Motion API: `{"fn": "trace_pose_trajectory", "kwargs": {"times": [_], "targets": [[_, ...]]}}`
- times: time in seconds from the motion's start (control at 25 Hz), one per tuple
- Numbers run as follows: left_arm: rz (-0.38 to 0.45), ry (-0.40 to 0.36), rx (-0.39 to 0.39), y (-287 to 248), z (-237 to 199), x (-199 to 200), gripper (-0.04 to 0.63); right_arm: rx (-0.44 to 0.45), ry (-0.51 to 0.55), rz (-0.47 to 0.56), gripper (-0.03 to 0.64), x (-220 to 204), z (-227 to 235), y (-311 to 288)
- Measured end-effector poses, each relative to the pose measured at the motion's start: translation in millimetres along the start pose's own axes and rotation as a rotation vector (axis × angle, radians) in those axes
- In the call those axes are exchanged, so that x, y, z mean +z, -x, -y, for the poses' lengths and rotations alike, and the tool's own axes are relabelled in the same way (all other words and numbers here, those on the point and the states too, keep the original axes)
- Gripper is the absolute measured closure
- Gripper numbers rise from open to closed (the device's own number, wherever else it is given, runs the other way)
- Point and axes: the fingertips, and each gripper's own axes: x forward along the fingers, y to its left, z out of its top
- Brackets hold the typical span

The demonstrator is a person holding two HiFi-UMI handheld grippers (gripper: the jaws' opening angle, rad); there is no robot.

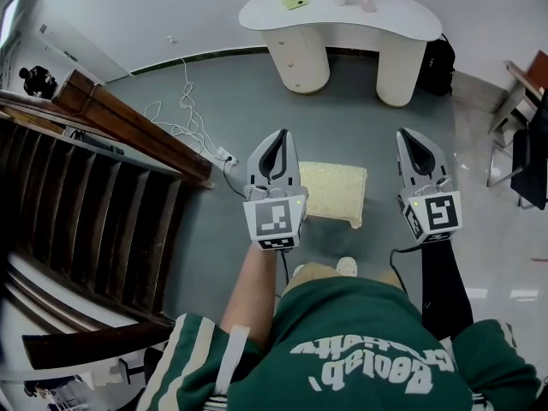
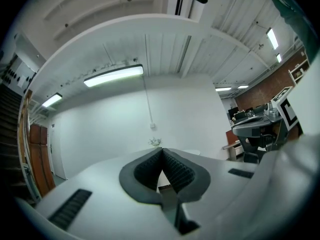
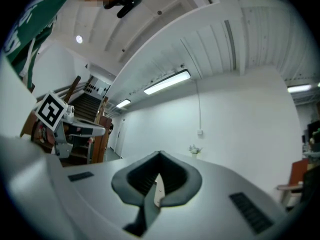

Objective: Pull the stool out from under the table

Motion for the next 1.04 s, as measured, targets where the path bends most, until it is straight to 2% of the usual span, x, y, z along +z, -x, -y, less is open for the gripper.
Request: {"fn": "trace_pose_trajectory", "kwargs": {"times": [0.16,0.68,1.04], "targets": [[-0.014,-0.046,0.006,8.5,-5.6,-5.3,0.592,-0.026,0.032,-0.058,0.614,-8.6,0.0,5.2],[-0.013,-0.044,0.035,29.9,-29.1,-10.5,0.592,0.02,0.031,-0.065,0.614,-8.4,-26.0,3.8],[-0.026,-0.036,0.046,40.4,-38.5,-18.5,0.592,0.017,0.031,-0.068,0.614,-11.8,-34.3,2.4]]}}
